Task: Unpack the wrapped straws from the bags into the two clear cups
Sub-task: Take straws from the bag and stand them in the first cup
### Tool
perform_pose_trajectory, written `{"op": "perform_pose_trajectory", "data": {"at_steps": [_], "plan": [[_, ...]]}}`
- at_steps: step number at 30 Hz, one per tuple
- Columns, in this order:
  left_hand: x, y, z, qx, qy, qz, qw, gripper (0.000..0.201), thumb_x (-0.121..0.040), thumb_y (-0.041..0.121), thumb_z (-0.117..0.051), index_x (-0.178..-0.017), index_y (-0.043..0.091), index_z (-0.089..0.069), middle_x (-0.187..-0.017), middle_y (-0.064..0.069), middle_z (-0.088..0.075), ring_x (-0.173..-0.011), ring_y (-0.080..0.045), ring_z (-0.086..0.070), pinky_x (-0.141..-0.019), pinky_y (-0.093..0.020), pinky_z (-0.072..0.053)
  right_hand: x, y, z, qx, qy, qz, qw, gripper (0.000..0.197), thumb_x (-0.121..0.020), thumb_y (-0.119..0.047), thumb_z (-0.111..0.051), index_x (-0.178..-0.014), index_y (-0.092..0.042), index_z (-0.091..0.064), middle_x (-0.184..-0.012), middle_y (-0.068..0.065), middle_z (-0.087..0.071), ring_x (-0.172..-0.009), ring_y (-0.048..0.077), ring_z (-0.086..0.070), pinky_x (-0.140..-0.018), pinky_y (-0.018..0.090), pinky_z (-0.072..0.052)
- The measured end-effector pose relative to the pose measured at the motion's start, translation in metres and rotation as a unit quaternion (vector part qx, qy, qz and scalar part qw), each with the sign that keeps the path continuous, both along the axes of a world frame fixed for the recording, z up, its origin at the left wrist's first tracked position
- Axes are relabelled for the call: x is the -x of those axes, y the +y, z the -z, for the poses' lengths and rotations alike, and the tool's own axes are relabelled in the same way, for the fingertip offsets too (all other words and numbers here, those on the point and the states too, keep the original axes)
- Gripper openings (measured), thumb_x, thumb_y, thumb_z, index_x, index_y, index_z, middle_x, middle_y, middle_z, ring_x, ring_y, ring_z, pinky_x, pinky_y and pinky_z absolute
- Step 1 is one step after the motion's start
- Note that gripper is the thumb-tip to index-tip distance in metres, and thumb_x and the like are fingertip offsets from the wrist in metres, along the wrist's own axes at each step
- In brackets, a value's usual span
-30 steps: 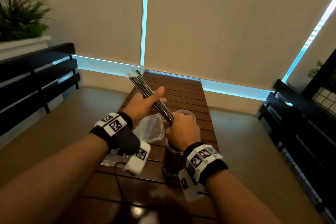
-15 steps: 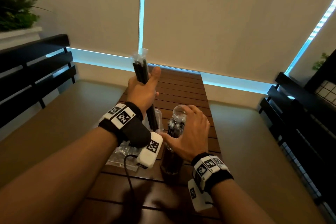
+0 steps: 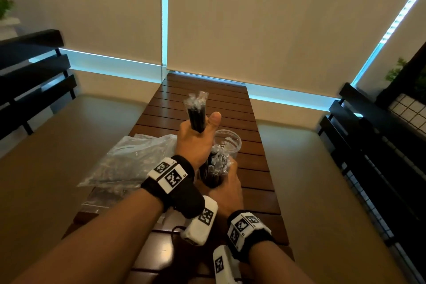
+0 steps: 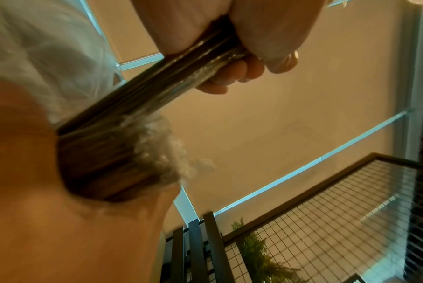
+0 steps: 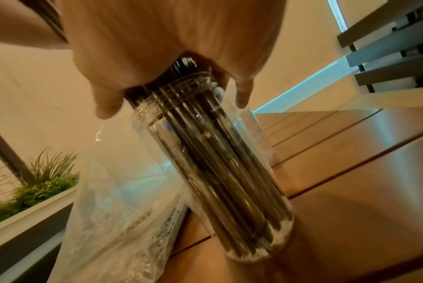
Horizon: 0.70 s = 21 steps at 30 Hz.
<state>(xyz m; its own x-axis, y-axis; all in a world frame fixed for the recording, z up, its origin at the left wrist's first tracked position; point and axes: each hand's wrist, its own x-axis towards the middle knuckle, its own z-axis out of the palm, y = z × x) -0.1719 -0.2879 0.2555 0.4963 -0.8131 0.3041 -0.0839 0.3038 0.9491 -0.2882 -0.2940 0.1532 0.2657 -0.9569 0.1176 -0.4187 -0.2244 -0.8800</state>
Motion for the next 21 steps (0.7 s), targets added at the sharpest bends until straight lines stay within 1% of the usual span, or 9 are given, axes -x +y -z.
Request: {"op": "perform_pose_trajectory", "data": {"at_steps": [6, 7, 9, 11, 12, 14, 16, 19, 21], "plan": [[-0.007, 0.001, 0.043, -0.083, 0.028, 0.027, 0.996, 0.038, -0.086, 0.038, -0.067, -0.063, 0.013, -0.051, -0.057, 0.001, -0.056, -0.054, -0.009, -0.057, -0.062, -0.027, -0.048, -0.001, -0.001, 0.001, 0.006, 0.019, 0.018, 1.0, 0.08, -0.06, -0.052, -0.083, -0.12, -0.041, -0.031, -0.108, -0.013, -0.063, -0.093, 0.009, -0.065, -0.079, 0.034, -0.057], [-0.005, 0.002, 0.05, -0.103, 0.009, 0.029, 0.994, 0.033, -0.084, 0.038, -0.07, -0.068, 0.015, -0.053, -0.065, 0.001, -0.061, -0.063, -0.011, -0.063, -0.066, -0.031, -0.051, -0.001, -0.002, -0.001, -0.003, 0.024, 0.011, 1.0, 0.078, -0.06, -0.051, -0.082, -0.118, -0.041, -0.03, -0.107, -0.011, -0.063, -0.09, 0.008, -0.065, -0.076, 0.034, -0.057], [0.001, 0.005, 0.056, -0.138, -0.114, 0.003, 0.984, 0.03, -0.075, 0.048, -0.075, -0.082, 0.026, -0.054, -0.089, 0.001, -0.061, -0.083, -0.018, -0.064, -0.077, -0.039, -0.054, -0.001, -0.002, -0.003, -0.023, 0.035, 0.002, 0.999, 0.075, -0.062, -0.047, -0.082, -0.111, -0.043, -0.026, -0.104, -0.006, -0.064, -0.084, 0.009, -0.066, -0.071, 0.036, -0.059], [0.002, 0.01, 0.046, -0.127, -0.224, -0.021, 0.966, 0.045, -0.067, 0.056, -0.077, -0.097, 0.034, -0.052, -0.107, 0.006, -0.05, -0.096, -0.016, -0.057, -0.086, -0.04, -0.053, -0.001, -0.002, -0.004, -0.025, 0.039, -0.001, 0.999, 0.075, -0.064, -0.046, -0.082, -0.106, -0.046, -0.021, -0.103, -0.005, -0.065, -0.082, 0.01, -0.066, -0.068, 0.038, -0.06], [0.0, 0.013, 0.037, -0.104, -0.245, -0.023, 0.964, 0.062, -0.065, 0.054, -0.08, -0.114, 0.035, -0.048, -0.116, 0.007, -0.046, -0.103, -0.013, -0.053, -0.088, -0.036, -0.052, -0.001, -0.001, -0.005, -0.024, 0.035, -0.001, 0.999, 0.077, -0.063, -0.047, -0.083, -0.106, -0.049, -0.02, -0.105, -0.007, -0.064, -0.085, 0.011, -0.066, -0.07, 0.038, -0.06], [-0.009, 0.013, 0.017, -0.032, -0.28, -0.023, 0.959, 0.1, -0.064, 0.043, -0.085, -0.142, 0.033, -0.025, -0.134, 0.004, -0.039, -0.108, -0.007, -0.048, -0.084, -0.02, -0.045, -0.002, -0.001, -0.005, -0.022, 0.032, 0.003, 0.999, 0.083, -0.059, -0.053, -0.085, -0.113, -0.049, -0.022, -0.109, -0.011, -0.06, -0.092, 0.013, -0.064, -0.077, 0.037, -0.059], [-0.019, 0.011, 0.003, 0.023, -0.363, -0.028, 0.931, 0.111, -0.069, 0.031, -0.084, -0.151, 0.028, -0.009, -0.143, 0.0, -0.034, -0.103, -0.004, -0.049, -0.078, -0.011, -0.042, -0.004, -0.001, -0.003, -0.027, 0.025, 0.013, 0.999, 0.088, -0.055, -0.058, -0.084, -0.119, -0.045, -0.026, -0.112, -0.01, -0.06, -0.095, 0.015, -0.065, -0.08, 0.041, -0.058], [-0.019, 0.012, 0.001, 0.018, -0.466, 0.01, 0.884, 0.076, -0.087, 0.023, -0.067, -0.151, 0.022, -0.024, -0.146, -0.002, -0.038, -0.115, -0.011, -0.052, -0.094, -0.03, -0.051, -0.005, -0.001, -0.001, -0.019, 0.015, 0.016, 1.0, 0.086, -0.054, -0.058, -0.084, -0.119, -0.045, -0.029, -0.115, -0.008, -0.062, -0.095, 0.016, -0.066, -0.078, 0.043, -0.059], [-0.017, 0.014, 0.02, -0.032, -0.541, 0.037, 0.84, 0.049, -0.098, 0.029, -0.049, -0.145, 0.02, -0.038, -0.15, 0.001, -0.038, -0.134, -0.017, -0.04, -0.108, -0.043, -0.039, -0.004, 0.0, -0.002, -0.018, 0.023, 0.008, 1.0, 0.082, -0.057, -0.055, -0.083, -0.116, -0.044, -0.028, -0.113, -0.006, -0.062, -0.092, 0.016, -0.066, -0.076, 0.041, -0.059]]}}
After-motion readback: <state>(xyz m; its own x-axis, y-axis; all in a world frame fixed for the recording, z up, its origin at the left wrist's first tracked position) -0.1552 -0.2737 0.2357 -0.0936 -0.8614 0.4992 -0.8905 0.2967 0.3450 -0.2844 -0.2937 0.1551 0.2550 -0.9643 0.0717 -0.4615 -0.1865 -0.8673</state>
